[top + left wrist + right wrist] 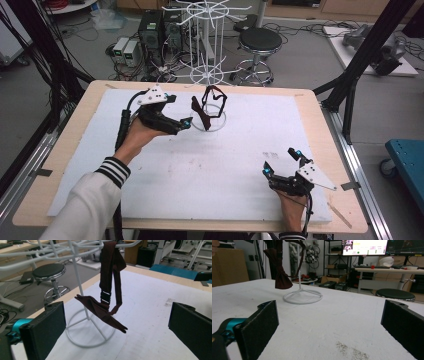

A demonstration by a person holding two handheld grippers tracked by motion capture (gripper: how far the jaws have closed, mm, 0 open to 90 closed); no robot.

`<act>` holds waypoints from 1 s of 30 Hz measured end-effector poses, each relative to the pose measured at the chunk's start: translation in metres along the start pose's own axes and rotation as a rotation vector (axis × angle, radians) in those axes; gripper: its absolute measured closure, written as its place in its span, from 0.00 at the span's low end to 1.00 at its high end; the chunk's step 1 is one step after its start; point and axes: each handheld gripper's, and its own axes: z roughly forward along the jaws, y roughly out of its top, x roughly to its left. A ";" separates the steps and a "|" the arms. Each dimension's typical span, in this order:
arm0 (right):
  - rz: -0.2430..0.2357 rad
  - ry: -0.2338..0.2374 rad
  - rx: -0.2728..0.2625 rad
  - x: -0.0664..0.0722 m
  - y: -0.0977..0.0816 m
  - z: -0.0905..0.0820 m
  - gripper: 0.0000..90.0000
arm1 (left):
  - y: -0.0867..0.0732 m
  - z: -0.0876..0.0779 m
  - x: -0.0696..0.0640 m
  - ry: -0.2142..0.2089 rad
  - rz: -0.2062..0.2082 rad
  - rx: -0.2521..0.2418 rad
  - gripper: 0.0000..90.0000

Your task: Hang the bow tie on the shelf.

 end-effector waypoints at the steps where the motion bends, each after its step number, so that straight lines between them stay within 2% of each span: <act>1: 0.009 -0.001 0.002 0.000 0.000 0.000 0.01 | 0.001 -0.005 0.000 0.002 0.004 -0.011 0.02; 6: 0.000 0.001 0.000 0.000 0.000 0.000 0.01 | -0.006 -0.033 -0.005 0.008 0.036 -0.080 0.02; 8: -0.002 -0.001 0.000 0.000 0.000 0.000 0.01 | -0.013 -0.045 -0.008 0.019 0.052 -0.088 0.02; 13: -0.002 -0.001 0.003 0.000 0.000 0.000 0.01 | -0.036 -0.076 -0.011 0.057 0.068 -0.135 0.02; 17: -0.003 0.001 0.004 0.001 0.000 0.000 0.01 | -0.065 -0.095 -0.014 0.086 0.068 -0.146 0.02; 20: -0.006 -0.002 0.005 0.001 0.000 0.000 0.01 | -0.090 -0.106 -0.014 0.103 0.031 -0.146 0.02; 23: -0.008 -0.003 0.004 0.001 0.000 0.000 0.01 | -0.109 -0.118 -0.014 0.130 -0.005 -0.180 0.02; 30: -0.009 -0.003 0.006 0.001 0.000 0.000 0.01 | -0.141 -0.134 -0.014 0.161 -0.051 -0.216 0.02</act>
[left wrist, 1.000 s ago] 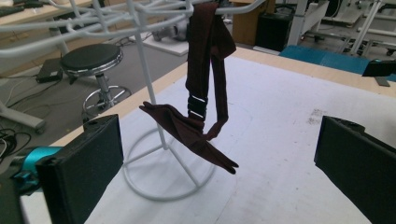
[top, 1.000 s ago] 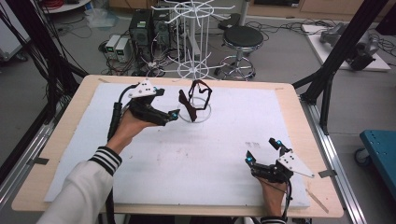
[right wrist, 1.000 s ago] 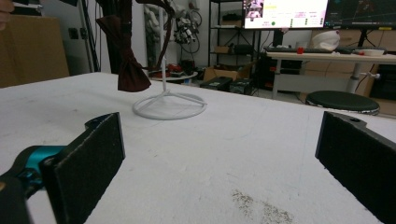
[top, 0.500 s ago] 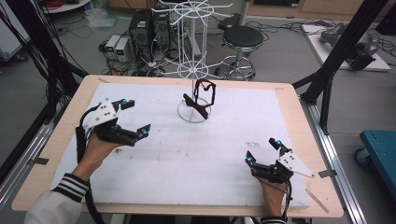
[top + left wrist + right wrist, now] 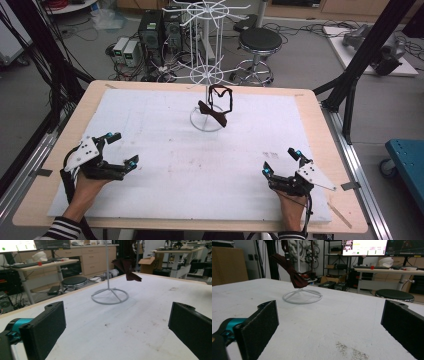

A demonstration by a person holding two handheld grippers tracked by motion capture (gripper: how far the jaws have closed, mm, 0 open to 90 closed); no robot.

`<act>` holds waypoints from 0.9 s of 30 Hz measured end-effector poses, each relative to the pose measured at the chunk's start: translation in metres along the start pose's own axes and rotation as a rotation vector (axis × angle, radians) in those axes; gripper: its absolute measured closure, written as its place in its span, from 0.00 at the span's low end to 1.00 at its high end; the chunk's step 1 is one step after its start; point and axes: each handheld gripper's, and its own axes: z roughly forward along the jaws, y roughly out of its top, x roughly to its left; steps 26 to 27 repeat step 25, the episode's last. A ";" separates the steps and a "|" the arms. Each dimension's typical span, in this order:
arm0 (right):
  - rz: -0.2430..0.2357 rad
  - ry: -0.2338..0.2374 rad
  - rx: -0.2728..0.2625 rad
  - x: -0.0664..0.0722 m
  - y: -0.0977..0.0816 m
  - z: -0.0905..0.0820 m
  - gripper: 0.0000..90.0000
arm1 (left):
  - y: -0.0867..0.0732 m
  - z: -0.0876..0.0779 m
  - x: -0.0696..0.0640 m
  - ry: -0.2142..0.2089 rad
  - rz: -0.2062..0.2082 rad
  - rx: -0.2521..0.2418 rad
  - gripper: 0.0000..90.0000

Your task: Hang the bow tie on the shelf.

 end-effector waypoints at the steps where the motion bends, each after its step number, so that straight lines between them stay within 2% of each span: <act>1: -0.001 -0.001 0.001 0.000 0.000 0.000 0.01 | -0.003 -0.002 0.000 0.007 -0.002 -0.005 0.02; 8: 0.000 0.000 0.000 0.000 0.000 0.000 0.01 | -0.024 -0.015 0.000 0.040 -0.020 -0.047 0.02; 11: 0.000 0.001 -0.001 0.000 0.000 0.000 0.01 | -0.034 -0.016 -0.001 0.039 -0.036 -0.051 0.02; 14: 0.000 0.001 -0.001 0.000 0.000 0.000 0.01 | -0.036 -0.018 -0.001 0.054 -0.047 -0.088 0.02; 27: -0.001 0.000 -0.002 0.000 0.000 0.000 0.01 | -0.037 -0.017 -0.001 0.059 -0.040 -0.082 0.02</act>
